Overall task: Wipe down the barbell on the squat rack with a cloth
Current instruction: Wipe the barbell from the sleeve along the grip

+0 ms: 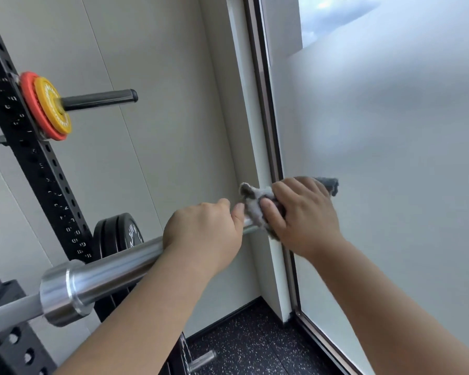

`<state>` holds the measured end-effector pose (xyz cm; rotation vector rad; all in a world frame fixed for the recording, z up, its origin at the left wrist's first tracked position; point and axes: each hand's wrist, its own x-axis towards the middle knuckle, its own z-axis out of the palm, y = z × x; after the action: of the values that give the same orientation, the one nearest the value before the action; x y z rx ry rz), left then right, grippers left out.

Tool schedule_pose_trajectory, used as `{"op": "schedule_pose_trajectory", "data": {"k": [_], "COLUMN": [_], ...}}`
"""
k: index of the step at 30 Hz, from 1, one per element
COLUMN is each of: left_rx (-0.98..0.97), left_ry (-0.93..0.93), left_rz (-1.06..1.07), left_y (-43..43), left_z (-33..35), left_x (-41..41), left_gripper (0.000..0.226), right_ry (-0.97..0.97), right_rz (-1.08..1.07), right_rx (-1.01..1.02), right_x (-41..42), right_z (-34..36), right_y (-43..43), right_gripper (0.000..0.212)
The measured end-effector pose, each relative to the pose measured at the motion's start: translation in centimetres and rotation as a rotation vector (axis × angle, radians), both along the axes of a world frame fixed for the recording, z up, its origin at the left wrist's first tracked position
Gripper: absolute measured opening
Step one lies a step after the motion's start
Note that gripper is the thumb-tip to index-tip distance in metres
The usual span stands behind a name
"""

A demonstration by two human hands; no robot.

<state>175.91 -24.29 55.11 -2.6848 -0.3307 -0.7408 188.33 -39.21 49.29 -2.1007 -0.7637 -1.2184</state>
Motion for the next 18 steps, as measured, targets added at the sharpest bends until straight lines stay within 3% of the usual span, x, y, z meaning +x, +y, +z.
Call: {"op": "schedule_pose_trajectory", "data": {"k": [3, 6, 10, 15, 18], "left_rx": [-0.010, -0.009, 0.019, -0.023, -0.111], "left_ry": [-0.007, -0.108, -0.099, 0.004, 0.046], "left_rz": [-0.126, -0.072, 0.082, 0.107, 0.076], "left_y": [0.5, 1.8, 4.0, 4.0, 4.7], "left_z": [-0.3, -1.2, -1.8, -0.4, 0.6], "left_x": [-1.8, -4.2, -5.8, -4.6, -4.2], "left_gripper": [0.037, 0.054, 0.063, 0.062, 0.065], "right_ry": [0.150, 0.191, 0.085, -0.118, -0.101], "right_rz": [-0.098, -0.119, -0.001, 0.183, 0.113], "right_rx": [0.030, 0.045, -0.014, -0.174, -0.064], "right_x": [1.0, 0.0, -3.8, -5.4, -2.6], "right_z": [1.1, 0.6, -0.5, -0.9, -0.2], "right_y": [-0.8, 0.5, 3.0, 3.4, 1.9], "right_gripper": [0.044, 0.043, 0.039, 0.045, 0.038]}}
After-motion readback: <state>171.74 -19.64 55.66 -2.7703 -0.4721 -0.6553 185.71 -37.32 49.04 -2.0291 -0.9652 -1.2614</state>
